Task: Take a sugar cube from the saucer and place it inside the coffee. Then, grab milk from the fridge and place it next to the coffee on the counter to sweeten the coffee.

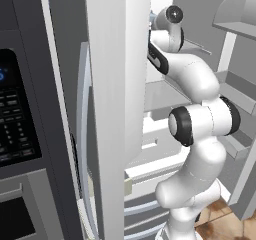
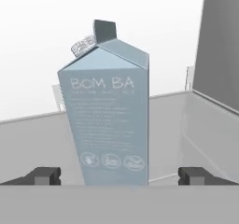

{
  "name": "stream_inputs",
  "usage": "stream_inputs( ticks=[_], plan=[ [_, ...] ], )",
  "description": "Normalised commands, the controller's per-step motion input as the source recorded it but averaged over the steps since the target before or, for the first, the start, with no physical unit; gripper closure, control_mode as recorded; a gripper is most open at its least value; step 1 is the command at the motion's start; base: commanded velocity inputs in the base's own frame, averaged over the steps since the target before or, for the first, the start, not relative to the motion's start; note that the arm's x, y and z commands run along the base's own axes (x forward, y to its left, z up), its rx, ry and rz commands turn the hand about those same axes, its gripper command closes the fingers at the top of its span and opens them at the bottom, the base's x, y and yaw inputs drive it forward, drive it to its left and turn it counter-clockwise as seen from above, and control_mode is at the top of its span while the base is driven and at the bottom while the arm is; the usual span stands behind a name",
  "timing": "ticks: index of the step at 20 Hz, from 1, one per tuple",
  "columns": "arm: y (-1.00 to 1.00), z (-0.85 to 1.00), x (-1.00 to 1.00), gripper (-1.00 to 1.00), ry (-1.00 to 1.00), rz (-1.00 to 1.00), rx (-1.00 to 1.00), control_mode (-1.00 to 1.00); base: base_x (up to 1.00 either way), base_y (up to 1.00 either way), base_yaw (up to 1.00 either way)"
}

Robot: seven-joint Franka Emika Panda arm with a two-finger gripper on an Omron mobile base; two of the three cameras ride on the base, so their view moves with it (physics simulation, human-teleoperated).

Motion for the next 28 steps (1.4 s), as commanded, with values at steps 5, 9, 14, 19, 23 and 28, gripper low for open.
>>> stream_inputs(
  ticks=[5,9,14,19,23,28],
  plan=[
    [0.0,-0.06,0.25,-1.0,0.0,0.0,-0.05,-1.0,0.0,0.0,0.0],
    [0.0,-0.07,0.21,-1.0,0.0,0.0,-0.05,-1.0,0.0,0.0,0.0],
    [0.0,-0.04,0.21,-1.0,0.0,0.0,-0.04,-1.0,0.0,0.0,0.0],
    [0.0,0.0,0.2,-1.0,0.0,0.0,-0.03,-1.0,0.0,0.0,0.0],
    [0.0,0.0,0.18,1.0,-0.01,0.0,-0.01,-1.0,0.0,0.0,0.0],
    [0.0,0.0,0.02,1.0,0.0,0.0,0.0,-1.0,0.0,0.0,0.0]
  ],
)
